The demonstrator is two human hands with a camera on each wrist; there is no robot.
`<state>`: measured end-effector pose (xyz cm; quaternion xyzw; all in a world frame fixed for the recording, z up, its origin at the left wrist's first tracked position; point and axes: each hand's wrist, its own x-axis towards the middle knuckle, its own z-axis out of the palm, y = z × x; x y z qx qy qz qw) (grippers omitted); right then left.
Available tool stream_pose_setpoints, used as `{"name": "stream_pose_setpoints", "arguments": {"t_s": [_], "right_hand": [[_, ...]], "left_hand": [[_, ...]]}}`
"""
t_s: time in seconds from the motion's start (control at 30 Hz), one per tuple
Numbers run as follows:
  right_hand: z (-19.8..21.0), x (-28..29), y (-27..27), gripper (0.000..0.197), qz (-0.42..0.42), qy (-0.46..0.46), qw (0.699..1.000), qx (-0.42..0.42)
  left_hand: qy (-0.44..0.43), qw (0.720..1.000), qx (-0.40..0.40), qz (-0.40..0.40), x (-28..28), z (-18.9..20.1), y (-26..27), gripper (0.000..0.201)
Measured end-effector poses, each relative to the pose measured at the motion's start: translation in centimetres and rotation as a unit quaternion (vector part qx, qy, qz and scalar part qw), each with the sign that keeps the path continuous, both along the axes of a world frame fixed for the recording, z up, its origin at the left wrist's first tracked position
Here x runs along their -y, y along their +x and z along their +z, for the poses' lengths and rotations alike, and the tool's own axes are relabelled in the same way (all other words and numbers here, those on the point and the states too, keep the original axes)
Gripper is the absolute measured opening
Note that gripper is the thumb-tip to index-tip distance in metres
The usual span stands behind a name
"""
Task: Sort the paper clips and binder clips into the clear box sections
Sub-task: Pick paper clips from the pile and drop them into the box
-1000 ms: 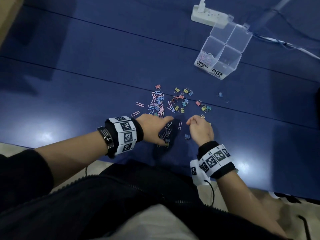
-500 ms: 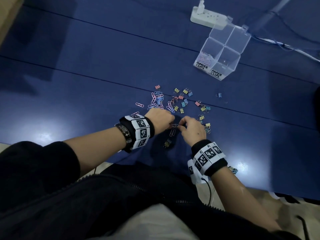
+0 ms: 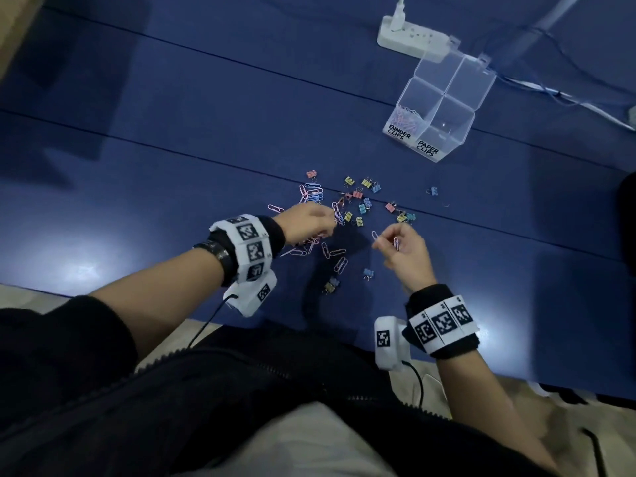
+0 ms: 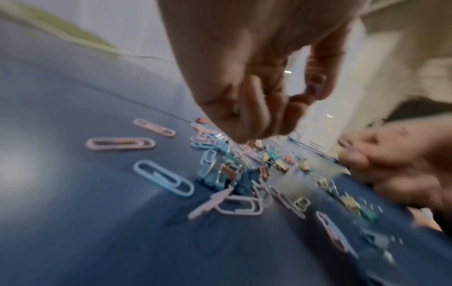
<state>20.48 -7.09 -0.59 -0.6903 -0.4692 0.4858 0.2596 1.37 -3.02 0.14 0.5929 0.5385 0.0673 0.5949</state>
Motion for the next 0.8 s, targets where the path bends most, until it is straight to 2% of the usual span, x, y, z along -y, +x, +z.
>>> {"name": "stream_pose_setpoints", "arguments": {"t_s": [0.07,0.17,0.27,0.33,0.37,0.43,0.5,0.53,0.57,0.63,0.7,0.8], "right_hand": [[-0.4,0.3,-0.4,0.029,-0.01,-0.037,0.993,-0.108],[-0.4,0.5,-0.9,0.033,-0.066,-0.106,0.949,-0.29],[0.3,0.3,-0.8,0.031,-0.08,-0.159,0.908,-0.38],[0.5,0.1,-0.7,0.032,-0.064,-0.187,0.897,-0.396],[0.6,0.0,-0.8,0.033,-0.054,-0.194,0.903,-0.379],[0.1,0.0,-1.1,0.031,-0.018,-0.165,0.945,-0.28],[-0.4,0.0,-1.5,0.023,0.08,-0.075,0.989,-0.103],[-0.6,0.0,-1.6,0.017,0.151,-0.028,0.988,0.001],[-0.7,0.1,-1.8,0.015,0.225,0.001,0.97,0.094],[-0.9,0.1,-1.9,0.032,0.332,0.026,0.915,0.227],[-0.9,-0.2,-2.1,0.042,0.368,0.035,0.887,0.278],[-1.0,-0.5,-2.4,0.037,0.373,0.045,0.877,0.301]], "left_hand": [[-0.086,0.991,0.086,0.054,-0.2,-0.1,-0.8,0.027],[-0.112,0.982,0.142,0.057,0.0,-0.2,-1.6,0.009],[-0.15,0.966,0.202,0.064,0.4,-0.5,-2.1,0.007],[-0.186,0.952,0.231,0.078,0.5,-0.8,-2.4,0.01],[-0.205,0.943,0.246,0.091,0.5,-1.1,-2.6,0.015],[-0.229,0.932,0.257,0.111,0.5,-1.5,-2.9,0.027],[-0.238,0.937,0.228,0.116,0.6,-1.6,-3.1,0.04],[-0.235,0.944,0.202,0.114,0.6,-1.6,-3.2,0.046],[-0.227,0.951,0.178,0.11,0.6,-1.6,-3.3,0.049],[-0.207,0.961,0.146,0.107,0.7,-1.7,-3.6,0.049],[-0.182,0.97,0.119,0.104,0.8,-1.7,-4.3,0.043],[-0.137,0.982,0.081,0.1,1.2,-1.6,-5.0,0.036]]}}
